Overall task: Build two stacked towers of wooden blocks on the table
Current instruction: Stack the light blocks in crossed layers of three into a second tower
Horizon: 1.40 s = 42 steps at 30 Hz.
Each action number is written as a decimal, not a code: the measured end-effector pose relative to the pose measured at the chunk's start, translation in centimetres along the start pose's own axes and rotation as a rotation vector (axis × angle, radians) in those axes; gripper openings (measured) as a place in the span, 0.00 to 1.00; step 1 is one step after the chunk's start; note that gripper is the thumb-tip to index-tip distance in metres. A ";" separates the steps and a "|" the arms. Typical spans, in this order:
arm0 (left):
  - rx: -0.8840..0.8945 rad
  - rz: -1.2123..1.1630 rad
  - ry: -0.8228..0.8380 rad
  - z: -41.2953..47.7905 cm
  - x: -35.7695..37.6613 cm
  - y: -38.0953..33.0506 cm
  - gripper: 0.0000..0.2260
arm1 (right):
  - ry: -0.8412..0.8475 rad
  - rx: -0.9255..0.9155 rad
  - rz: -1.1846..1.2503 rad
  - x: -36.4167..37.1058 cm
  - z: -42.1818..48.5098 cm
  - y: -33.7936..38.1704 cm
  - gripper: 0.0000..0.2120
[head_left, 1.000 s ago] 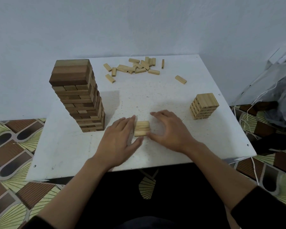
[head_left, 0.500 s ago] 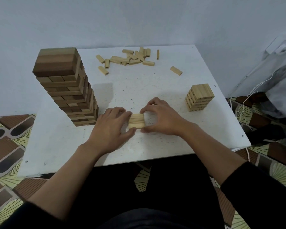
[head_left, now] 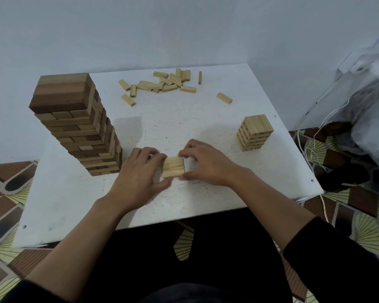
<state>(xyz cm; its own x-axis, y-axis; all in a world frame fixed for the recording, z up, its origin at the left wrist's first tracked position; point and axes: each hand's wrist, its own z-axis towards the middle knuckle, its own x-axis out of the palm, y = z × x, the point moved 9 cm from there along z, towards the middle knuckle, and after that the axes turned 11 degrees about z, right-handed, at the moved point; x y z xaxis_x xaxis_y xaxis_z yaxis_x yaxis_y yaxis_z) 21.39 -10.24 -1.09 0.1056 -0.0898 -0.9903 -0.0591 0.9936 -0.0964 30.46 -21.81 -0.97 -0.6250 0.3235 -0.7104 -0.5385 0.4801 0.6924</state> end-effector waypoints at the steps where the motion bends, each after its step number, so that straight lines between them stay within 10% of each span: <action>1: 0.008 0.004 -0.002 0.1 -0.1 -0.1 0.29 | 0.008 -0.001 -0.007 0.0 0.0 0.1 0.26; 42: 0.159 -0.135 -0.191 14.4 -7.4 -15.5 0.27 | -0.144 0.051 0.038 -19.9 -7.5 -7.5 0.22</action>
<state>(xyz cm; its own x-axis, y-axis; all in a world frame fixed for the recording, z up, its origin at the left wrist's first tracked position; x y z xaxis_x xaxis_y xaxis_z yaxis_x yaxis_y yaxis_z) 35.79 -24.03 9.19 0.2882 -0.2222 -0.9314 0.1231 0.9732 -0.1941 42.70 -37.92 8.91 -0.5549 0.4540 -0.6971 -0.4846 0.5047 0.7144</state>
